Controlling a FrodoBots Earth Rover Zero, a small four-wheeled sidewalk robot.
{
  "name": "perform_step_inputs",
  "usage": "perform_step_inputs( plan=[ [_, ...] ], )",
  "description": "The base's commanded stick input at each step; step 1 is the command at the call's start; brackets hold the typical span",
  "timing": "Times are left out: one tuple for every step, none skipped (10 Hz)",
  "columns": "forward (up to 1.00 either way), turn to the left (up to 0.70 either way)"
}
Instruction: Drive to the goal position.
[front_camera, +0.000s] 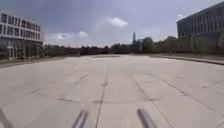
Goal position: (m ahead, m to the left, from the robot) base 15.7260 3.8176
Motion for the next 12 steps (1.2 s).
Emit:
perform_step_inputs(
  plan=[
    [0.70, 0.00],
    [0.70, 0.00],
    [0.70, 0.00],
    [0.70, 0.00],
    [0.70, 0.00],
    [0.70, 0.00],
    [0.70, 0.00],
    [0.70, 0.00],
    [0.70, 0.00],
    [0.70, 0.00],
    [0.70, 0.00],
    [0.70, 0.00]
  ],
)
